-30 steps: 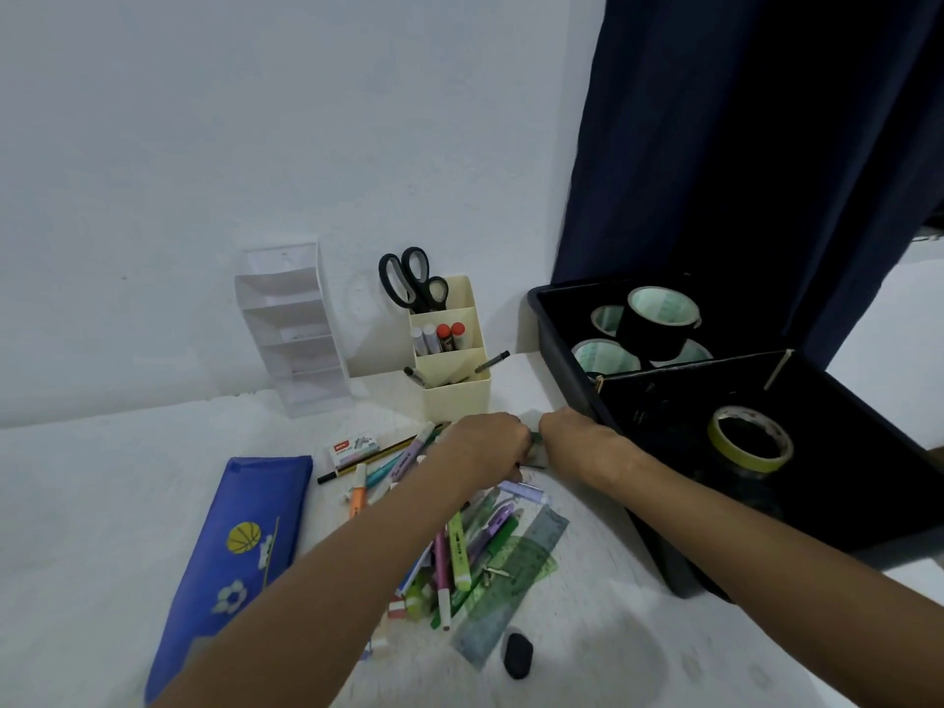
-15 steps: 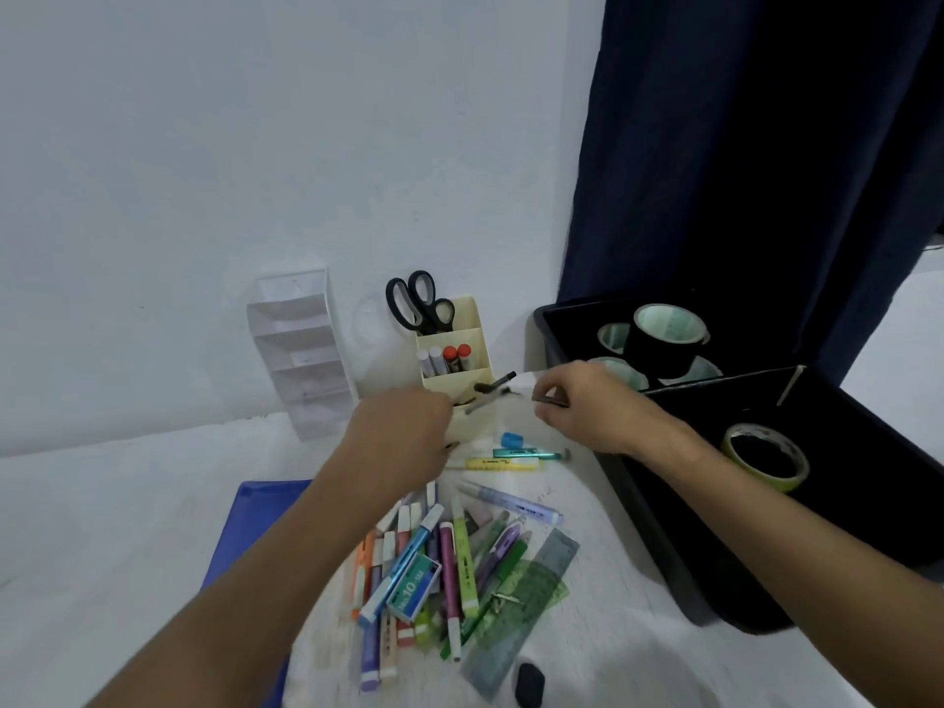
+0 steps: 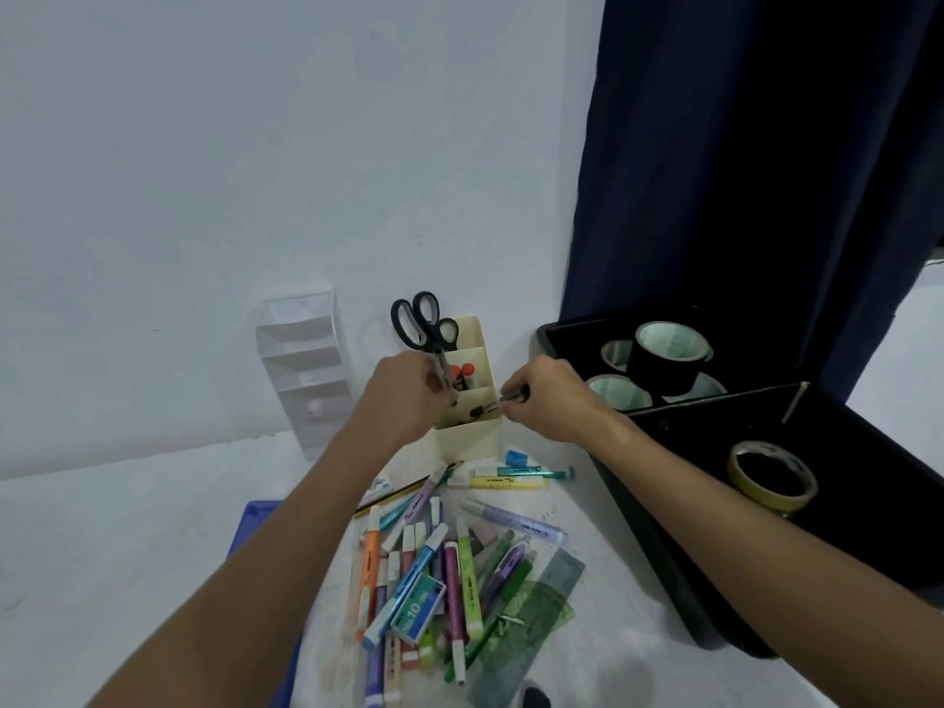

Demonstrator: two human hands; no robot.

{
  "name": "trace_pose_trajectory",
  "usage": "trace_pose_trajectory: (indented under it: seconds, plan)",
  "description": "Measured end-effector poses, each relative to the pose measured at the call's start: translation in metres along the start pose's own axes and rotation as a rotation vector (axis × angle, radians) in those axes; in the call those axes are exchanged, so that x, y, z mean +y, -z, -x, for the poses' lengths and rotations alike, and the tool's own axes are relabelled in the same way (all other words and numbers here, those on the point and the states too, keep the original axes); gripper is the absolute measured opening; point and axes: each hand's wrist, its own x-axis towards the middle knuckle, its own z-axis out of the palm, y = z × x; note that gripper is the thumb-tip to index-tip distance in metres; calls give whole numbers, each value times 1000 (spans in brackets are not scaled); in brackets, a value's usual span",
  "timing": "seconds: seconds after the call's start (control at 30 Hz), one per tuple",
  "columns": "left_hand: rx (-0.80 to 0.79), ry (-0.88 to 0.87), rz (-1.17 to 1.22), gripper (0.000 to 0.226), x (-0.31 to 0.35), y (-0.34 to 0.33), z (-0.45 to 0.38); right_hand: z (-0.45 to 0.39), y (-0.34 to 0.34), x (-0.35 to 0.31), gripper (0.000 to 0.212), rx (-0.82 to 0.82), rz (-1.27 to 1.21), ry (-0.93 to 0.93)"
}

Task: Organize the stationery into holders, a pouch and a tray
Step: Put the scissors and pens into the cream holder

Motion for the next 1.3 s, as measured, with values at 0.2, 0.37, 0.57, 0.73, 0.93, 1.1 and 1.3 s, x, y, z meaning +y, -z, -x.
trace_pose_trajectory:
  seconds: [0.2, 0.37, 0.57, 0.73, 0.93, 1.1, 1.3]
  plan:
    - [-32, 49, -10, 20, -10, -16, -4, -15, -18, 4, 22, -59, 62, -24]
    - [-70, 41, -104, 22, -14, -26, -4, -23, -16, 4, 23, -140, 146, -20]
    - [-133, 77, -83, 30, -21, -32, -3, -32, -11, 8, 24, -156, 269, 1]
    - [-159, 77, -97, 33, -16, -34, -2, -38, -12, 11, 26, -226, 170, 25]
    - [-125, 119, -27, 29, -16, -31, 0, -35, -10, 11, 26, -113, 6, 78]
    - [-99, 106, -12, 30, -18, -29, 2, -30, -10, 11, 27, -113, 1, 155]
    - [-53, 86, 7, 41, -26, -31, 7, -23, -18, 10, 26, -83, -38, 202]
